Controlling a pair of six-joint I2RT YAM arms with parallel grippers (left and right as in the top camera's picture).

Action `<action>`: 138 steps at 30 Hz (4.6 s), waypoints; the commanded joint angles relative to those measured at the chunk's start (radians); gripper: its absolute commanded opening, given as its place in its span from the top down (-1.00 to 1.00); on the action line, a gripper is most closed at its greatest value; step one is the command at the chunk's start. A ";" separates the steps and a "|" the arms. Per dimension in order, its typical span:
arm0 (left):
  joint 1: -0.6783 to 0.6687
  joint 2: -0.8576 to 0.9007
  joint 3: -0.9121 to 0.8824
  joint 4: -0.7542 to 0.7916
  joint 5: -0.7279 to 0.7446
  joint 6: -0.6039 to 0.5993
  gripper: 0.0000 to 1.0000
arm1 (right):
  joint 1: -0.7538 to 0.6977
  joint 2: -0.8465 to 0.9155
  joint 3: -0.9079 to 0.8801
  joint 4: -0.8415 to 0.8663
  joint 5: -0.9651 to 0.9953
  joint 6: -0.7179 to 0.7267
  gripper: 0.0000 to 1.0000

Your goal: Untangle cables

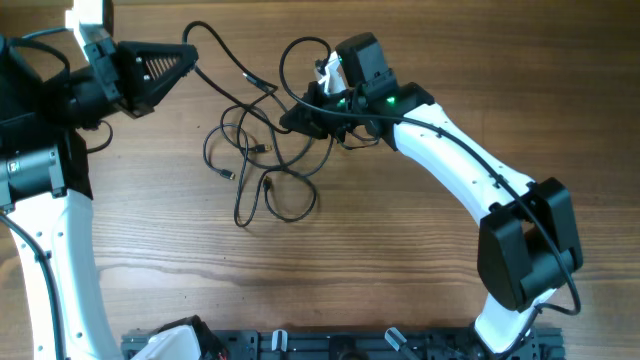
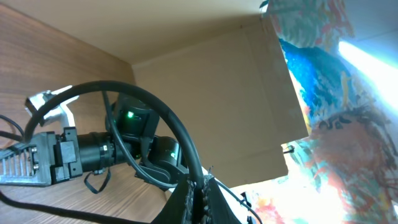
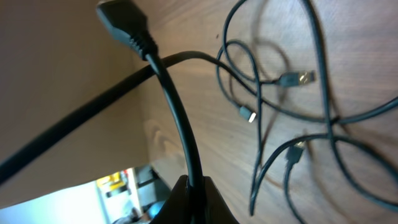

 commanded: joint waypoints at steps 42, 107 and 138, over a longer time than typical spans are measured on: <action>-0.561 0.250 -0.034 -0.703 -1.241 0.468 0.80 | -0.988 -0.003 0.001 -0.511 0.743 -0.196 0.91; -0.433 0.512 -0.034 -0.638 -1.389 0.393 -1.00 | -0.444 0.024 -0.006 -0.373 0.645 -0.411 -0.92; -0.433 0.512 -0.034 -0.637 -1.389 0.393 -1.00 | -0.173 0.024 -0.006 -0.260 0.433 -0.381 -0.99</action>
